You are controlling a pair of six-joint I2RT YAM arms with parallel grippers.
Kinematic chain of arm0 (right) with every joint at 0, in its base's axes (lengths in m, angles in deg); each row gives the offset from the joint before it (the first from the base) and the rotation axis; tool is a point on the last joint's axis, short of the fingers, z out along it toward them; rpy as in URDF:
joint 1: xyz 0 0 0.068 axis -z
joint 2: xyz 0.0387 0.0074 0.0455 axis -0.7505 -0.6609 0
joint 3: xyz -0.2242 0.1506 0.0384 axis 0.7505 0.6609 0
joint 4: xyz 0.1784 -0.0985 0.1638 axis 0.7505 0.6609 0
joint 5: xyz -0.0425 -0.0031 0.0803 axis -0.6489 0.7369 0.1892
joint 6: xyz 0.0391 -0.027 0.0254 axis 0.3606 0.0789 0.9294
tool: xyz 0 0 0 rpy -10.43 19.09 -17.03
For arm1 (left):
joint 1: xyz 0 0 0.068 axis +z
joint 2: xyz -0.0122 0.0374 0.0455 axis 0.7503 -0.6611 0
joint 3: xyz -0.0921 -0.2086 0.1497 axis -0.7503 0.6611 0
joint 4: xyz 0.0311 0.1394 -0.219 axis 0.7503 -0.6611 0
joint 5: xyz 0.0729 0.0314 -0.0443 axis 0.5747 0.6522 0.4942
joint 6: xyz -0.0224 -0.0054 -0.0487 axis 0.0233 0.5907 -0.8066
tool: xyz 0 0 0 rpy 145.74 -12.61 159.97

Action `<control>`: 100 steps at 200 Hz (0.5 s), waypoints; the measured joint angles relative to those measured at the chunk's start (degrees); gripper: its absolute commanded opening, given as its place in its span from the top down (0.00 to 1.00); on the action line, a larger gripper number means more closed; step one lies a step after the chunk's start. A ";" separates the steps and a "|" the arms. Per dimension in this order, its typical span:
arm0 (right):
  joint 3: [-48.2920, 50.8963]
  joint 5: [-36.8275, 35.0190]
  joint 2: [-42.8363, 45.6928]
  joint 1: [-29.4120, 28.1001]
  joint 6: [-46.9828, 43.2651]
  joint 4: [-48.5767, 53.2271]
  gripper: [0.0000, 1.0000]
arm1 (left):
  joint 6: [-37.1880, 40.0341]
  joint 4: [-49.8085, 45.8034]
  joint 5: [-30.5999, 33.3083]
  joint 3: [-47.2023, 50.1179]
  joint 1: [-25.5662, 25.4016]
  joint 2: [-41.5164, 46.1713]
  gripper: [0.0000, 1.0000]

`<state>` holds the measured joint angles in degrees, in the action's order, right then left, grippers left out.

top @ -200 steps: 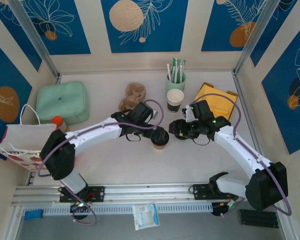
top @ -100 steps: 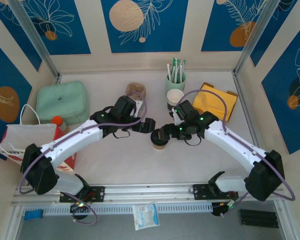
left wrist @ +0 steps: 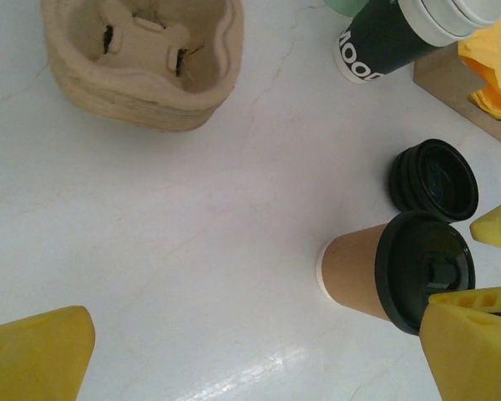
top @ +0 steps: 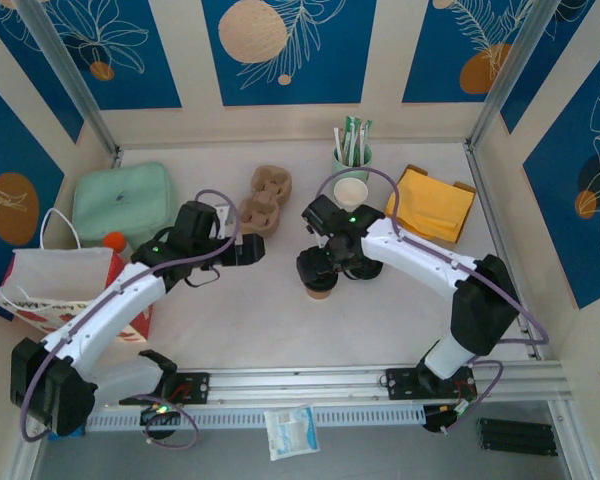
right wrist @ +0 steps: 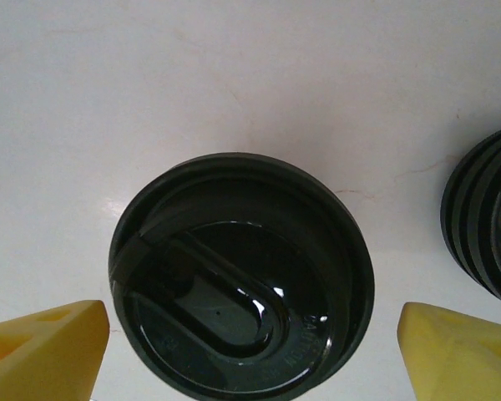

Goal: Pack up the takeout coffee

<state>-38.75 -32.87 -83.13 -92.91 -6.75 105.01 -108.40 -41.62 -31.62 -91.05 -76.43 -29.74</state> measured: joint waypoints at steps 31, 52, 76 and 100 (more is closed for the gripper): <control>-1.84 -1.40 -2.08 -0.96 -0.68 1.18 0.09 | -0.15 0.04 -1.33 1.57 1.62 1.14 0.00; -2.32 -2.08 -2.51 -1.27 -0.87 1.22 0.09 | -0.17 0.07 -2.10 2.32 2.23 1.38 0.01; -2.32 -2.32 -3.17 -1.33 -0.90 1.46 0.11 | -0.17 0.07 -2.54 2.80 2.58 1.64 0.01; -2.32 -2.38 -4.31 -1.44 -1.07 1.42 0.17 | -0.17 0.07 -2.82 2.82 2.75 1.73 0.01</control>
<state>-41.07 -35.26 -87.44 -94.35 -7.82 106.44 -108.57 -41.55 -34.44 -88.23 -73.67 -28.01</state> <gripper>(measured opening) 0.859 0.994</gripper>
